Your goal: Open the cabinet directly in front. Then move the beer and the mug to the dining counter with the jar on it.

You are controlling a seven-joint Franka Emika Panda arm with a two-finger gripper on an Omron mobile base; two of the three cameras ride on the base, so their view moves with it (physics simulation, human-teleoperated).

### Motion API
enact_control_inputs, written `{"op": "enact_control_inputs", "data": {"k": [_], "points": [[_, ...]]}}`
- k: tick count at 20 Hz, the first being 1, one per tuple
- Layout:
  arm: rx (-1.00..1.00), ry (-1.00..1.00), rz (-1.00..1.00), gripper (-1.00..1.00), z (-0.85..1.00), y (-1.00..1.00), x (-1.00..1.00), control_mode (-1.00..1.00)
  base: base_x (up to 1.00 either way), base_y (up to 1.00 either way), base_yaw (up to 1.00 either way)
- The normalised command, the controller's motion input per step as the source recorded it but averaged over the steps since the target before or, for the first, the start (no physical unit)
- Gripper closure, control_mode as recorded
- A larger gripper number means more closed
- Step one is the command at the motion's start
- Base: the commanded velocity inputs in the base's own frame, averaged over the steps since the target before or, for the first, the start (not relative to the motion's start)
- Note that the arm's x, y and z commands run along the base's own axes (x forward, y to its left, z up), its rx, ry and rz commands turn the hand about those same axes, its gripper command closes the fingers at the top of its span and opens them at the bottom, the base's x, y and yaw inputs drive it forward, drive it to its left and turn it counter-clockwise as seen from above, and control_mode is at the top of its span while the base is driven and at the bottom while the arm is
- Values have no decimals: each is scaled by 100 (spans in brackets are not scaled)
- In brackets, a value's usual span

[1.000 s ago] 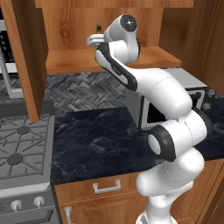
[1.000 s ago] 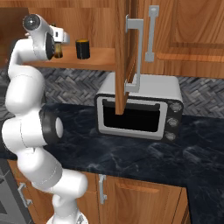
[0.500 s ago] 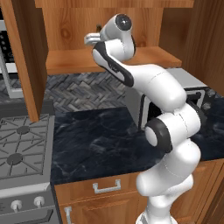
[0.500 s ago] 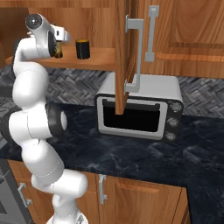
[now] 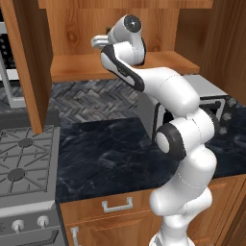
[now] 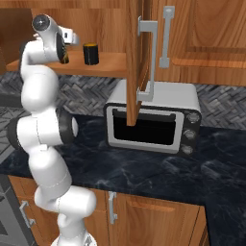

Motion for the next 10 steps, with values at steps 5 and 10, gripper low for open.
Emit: {"op": "enact_control_inputs", "data": {"k": [5, 10], "points": [[0, 0, 0, 100, 0, 2, 14, -100, 0, 0, 0], [0, 0, 0, 100, 0, 0, 0, -100, 0, 0, 0]]}}
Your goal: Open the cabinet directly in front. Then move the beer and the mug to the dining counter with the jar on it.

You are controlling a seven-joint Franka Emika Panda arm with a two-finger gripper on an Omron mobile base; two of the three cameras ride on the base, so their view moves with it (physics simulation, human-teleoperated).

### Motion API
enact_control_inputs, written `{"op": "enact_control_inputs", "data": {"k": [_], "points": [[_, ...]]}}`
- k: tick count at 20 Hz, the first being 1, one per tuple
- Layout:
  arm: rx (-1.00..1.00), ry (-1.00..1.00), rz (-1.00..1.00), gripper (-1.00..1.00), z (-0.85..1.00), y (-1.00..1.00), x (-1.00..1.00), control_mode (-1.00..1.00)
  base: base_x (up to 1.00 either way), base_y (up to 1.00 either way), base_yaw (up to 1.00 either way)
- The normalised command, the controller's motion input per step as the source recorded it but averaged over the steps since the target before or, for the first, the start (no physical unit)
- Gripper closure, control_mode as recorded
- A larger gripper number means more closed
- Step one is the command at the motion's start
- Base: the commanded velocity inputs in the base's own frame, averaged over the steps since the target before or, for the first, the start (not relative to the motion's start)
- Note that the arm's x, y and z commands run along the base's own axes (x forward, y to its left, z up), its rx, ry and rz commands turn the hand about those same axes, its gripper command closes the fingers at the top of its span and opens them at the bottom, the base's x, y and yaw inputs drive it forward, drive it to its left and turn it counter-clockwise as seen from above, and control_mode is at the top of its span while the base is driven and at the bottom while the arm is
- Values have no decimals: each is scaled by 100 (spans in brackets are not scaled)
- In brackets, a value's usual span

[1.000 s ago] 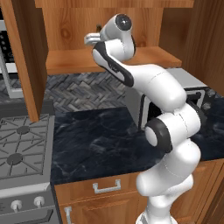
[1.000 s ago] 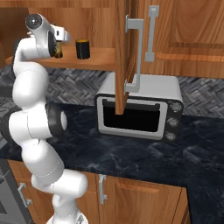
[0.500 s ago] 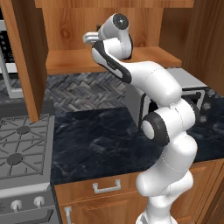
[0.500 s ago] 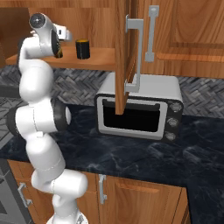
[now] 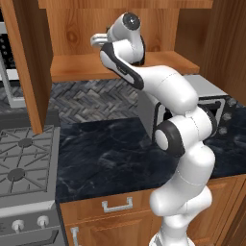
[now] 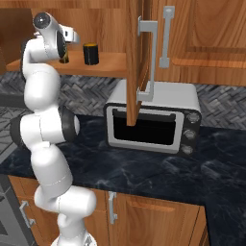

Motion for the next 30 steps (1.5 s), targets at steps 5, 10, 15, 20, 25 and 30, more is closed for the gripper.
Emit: {"op": "enact_control_inputs", "data": {"k": [5, 10, 15, 20, 25, 30], "points": [[0, 0, 0, 100, 0, 0, 0, -100, 0, 0, 0], [0, -1, 0, 100, 0, 0, -8, -100, 0, 0, 0], [0, -22, 0, 100, 0, 0, -85, -100, 0, 0, 0], [0, -25, 0, 100, 0, -2, -100, -100, 0, 0, 0], [9, -13, -3, 100, 23, -28, -100, -100, 0, 0, 0], [9, 1, -1, 100, 41, -18, -100, -100, 0, 0, 0]]}}
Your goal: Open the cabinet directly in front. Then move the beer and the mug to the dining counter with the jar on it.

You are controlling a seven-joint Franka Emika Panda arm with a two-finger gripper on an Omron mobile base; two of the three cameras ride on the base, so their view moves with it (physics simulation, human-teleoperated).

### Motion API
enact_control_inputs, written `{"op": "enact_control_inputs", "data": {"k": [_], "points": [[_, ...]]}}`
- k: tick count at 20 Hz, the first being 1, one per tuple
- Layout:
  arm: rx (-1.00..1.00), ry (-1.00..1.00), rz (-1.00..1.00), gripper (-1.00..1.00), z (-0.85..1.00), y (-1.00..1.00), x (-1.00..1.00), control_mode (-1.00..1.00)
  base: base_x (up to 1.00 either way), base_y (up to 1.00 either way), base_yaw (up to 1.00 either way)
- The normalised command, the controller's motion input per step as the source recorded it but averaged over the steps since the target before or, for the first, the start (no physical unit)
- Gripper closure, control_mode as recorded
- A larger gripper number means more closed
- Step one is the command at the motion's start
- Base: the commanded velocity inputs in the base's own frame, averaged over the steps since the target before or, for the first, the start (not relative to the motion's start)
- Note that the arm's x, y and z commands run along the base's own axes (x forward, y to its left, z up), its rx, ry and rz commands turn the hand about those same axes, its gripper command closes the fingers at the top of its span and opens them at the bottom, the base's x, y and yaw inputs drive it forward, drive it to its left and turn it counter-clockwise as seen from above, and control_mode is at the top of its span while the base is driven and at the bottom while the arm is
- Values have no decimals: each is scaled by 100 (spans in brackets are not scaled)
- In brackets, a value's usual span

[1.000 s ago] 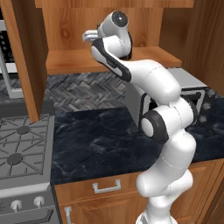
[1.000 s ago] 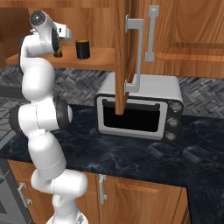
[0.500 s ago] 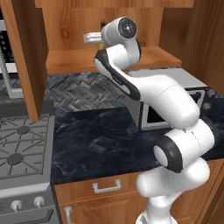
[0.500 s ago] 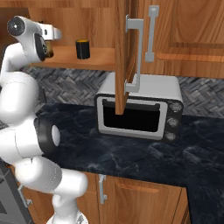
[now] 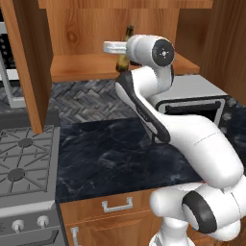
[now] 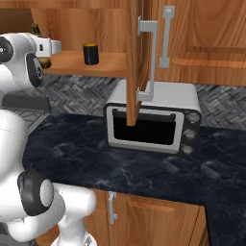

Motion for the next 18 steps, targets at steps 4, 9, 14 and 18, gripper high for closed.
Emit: {"op": "enact_control_inputs", "data": {"k": [4, 9, 14, 18], "points": [[0, 6, 7, 100, 29, 0, -100, -100, 0, 0, 0], [-3, 0, 21, 100, 3, 0, -100, -100, 0, 0, 0], [-13, 16, 15, 100, -58, 22, -60, -100, 0, 0, 0], [-12, 1, 15, 100, -34, 13, -29, -100, 0, 0, 0]]}}
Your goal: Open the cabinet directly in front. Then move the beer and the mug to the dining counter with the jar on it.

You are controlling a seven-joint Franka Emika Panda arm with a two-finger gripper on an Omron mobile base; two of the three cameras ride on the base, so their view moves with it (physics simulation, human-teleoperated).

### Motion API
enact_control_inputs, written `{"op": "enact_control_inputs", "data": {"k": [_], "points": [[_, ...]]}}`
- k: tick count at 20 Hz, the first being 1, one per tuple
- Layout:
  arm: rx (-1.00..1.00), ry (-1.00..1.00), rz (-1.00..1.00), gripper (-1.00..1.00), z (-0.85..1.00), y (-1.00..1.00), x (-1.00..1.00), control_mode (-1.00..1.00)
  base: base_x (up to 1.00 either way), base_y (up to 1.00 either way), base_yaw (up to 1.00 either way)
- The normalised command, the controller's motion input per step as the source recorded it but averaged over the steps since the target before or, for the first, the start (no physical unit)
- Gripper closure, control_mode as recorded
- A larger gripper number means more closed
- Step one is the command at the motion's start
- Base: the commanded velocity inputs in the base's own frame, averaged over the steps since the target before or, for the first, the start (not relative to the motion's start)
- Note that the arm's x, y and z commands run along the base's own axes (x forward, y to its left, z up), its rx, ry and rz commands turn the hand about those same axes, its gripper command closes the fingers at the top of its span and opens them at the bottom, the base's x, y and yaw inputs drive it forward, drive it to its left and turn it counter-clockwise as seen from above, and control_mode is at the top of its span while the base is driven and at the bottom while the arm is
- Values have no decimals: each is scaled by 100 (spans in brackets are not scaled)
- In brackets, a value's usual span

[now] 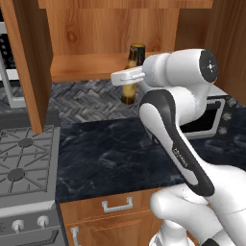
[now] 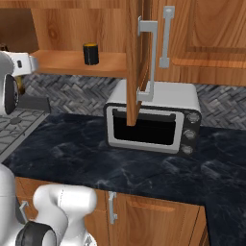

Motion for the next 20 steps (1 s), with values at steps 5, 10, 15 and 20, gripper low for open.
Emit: {"op": "enact_control_inputs", "data": {"k": [5, 10, 15, 20], "points": [[-2, -4, 7, 100, -27, 3, -25, -100, 0, 0, 0], [0, 0, 0, 100, 0, 0, 0, -100, 0, 0, 0], [0, 0, 0, 100, 0, 0, 0, -100, 0, 0, 0], [0, 0, 0, 100, 0, 0, 0, -100, 0, 0, 0]]}}
